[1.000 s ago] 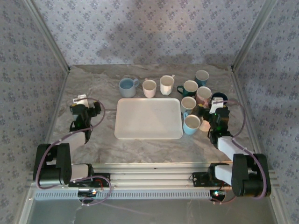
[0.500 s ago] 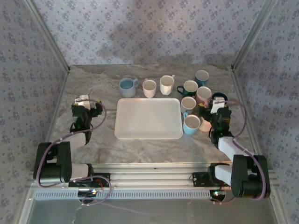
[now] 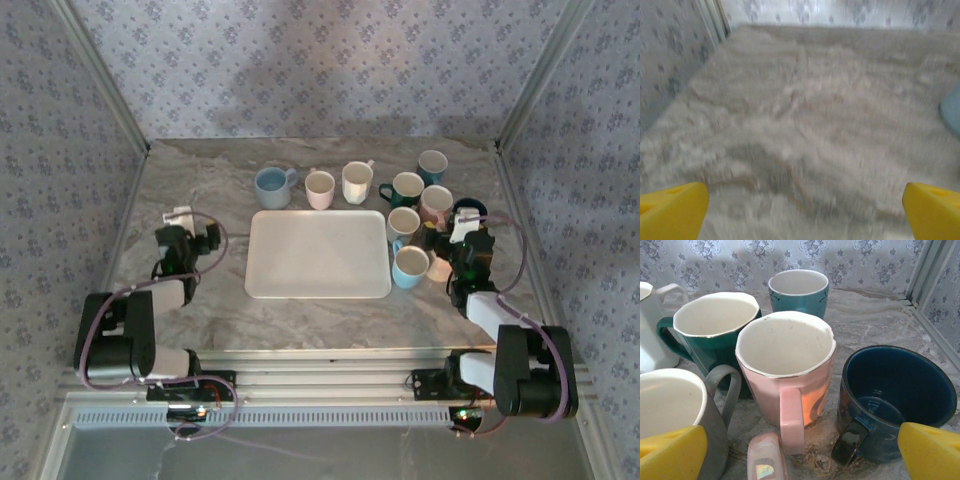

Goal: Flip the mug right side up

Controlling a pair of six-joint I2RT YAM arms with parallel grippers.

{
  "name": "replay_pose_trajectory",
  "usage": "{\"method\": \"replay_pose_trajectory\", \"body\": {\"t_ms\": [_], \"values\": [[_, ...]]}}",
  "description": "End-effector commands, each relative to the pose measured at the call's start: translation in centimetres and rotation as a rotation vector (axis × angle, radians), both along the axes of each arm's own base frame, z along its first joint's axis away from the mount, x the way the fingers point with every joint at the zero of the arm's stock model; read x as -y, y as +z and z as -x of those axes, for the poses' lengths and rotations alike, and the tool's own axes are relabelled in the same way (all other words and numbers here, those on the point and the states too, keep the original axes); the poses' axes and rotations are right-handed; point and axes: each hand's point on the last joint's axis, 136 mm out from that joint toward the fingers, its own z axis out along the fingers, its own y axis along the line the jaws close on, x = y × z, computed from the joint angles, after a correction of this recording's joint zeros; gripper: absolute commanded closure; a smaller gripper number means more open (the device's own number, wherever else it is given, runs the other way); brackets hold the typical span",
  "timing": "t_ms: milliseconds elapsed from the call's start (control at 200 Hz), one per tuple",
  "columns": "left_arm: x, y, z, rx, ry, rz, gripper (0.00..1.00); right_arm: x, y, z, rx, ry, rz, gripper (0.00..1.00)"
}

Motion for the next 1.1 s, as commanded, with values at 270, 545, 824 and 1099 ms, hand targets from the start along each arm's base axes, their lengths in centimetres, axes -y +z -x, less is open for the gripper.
{"method": "replay_pose_trajectory", "body": {"t_ms": [270,545,824,1099], "values": [[2.0,-0.5,-1.1,0.067,-0.097,-0.020,0.00,0.1,-1.6,-0.5,0.006,0.003,0.013,0.00],[2.2,-0.7,-1.5,0.037,-0.105,-0.021,0.00,0.0,-2.5,-0.9,-0.009,0.008,0.019,0.00],[1.4,-1.1,-2.0,-0.001,-0.072,-0.001,0.00,-0.2,-3.1,-1.3,-0.011,0.017,0.026,0.00],[1.4,-1.1,-2.1,-0.004,-0.073,0.004,0.00,-0.2,-4.6,-2.0,-0.032,0.018,0.029,0.00]]}}
